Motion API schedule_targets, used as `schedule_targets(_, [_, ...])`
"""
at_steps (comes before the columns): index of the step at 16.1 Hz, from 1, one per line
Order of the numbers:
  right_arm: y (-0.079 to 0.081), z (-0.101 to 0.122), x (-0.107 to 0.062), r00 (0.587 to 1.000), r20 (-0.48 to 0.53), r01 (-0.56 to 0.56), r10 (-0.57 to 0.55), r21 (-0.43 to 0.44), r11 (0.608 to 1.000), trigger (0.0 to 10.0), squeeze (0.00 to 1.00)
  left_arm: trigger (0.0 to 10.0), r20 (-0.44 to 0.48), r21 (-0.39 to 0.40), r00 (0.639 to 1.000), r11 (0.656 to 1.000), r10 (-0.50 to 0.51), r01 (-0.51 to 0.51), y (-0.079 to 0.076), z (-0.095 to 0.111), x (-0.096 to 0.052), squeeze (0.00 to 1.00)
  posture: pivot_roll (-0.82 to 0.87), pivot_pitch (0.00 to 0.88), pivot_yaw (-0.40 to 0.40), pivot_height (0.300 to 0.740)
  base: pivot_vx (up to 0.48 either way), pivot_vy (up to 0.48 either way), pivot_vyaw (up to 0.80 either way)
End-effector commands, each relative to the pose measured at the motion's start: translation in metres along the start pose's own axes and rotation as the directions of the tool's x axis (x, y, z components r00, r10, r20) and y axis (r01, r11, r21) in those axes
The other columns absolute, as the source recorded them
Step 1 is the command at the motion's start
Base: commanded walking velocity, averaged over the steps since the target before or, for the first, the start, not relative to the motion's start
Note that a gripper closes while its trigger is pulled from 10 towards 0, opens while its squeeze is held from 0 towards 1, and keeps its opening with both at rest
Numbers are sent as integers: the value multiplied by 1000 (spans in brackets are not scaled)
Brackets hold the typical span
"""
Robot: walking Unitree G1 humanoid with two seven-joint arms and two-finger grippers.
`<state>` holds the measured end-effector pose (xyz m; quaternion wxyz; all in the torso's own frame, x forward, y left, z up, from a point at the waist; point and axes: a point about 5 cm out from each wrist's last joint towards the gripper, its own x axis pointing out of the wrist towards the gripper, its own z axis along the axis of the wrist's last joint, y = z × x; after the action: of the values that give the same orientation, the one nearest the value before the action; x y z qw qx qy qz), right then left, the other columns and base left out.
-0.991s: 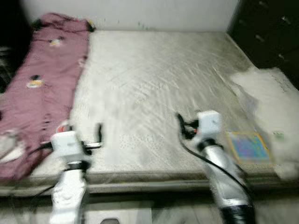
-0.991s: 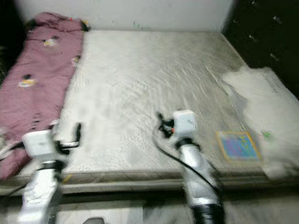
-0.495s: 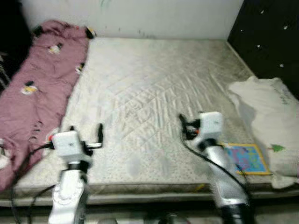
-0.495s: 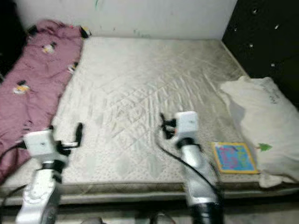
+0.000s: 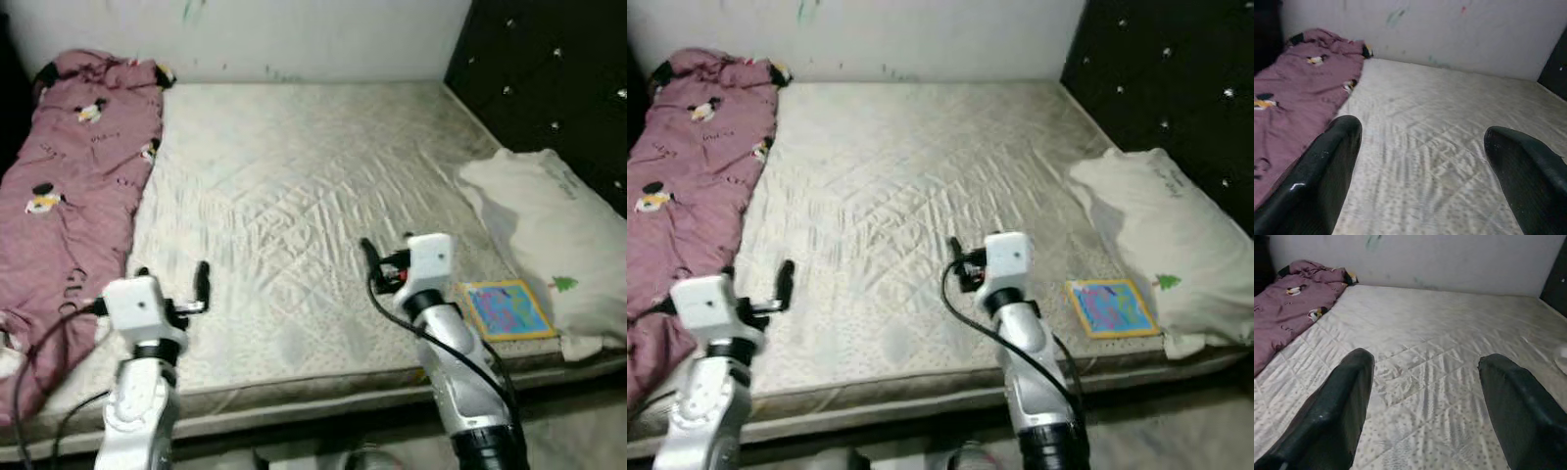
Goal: Clean up the room
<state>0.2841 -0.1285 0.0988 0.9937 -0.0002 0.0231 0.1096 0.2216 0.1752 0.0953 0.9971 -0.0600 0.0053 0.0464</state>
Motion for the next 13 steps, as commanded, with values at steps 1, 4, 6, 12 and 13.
schedule_targets(1, [-7,2,0,1000,-2,16,-16,-6,1000,10000,0,10000,2,-11,1000,1000,-16,16,-6,1,1,0,31,49,-10,740,0,480,0])
schedule_targets(4, [-7,1,0,1000,-4,15,-15,-4,1000,10000,0,10000,1,-13,1000,1000,-15,15,-6,1,1,0,32,46,-10,740,0,480,0])
schedule_targets(6, [-7,1,0,1000,-6,14,-14,-4,1000,10000,0,10000,0,-13,1000,1000,-16,16,-5,1,1,0,31,44,-10,740,0,480,0])
schedule_targets(12, [-7,1,1,1000,-9,12,-12,-3,1000,10000,0,10000,-1,-14,1000,1000,-14,14,-6,0,2,0,31,44,-10,740,0,480,0])
schedule_targets(13, [-7,1,1,1000,-10,12,-12,-3,1000,10000,0,10000,-1,-14,1000,1000,-14,14,-6,0,2,0,31,44,-10,740,0,480,0])
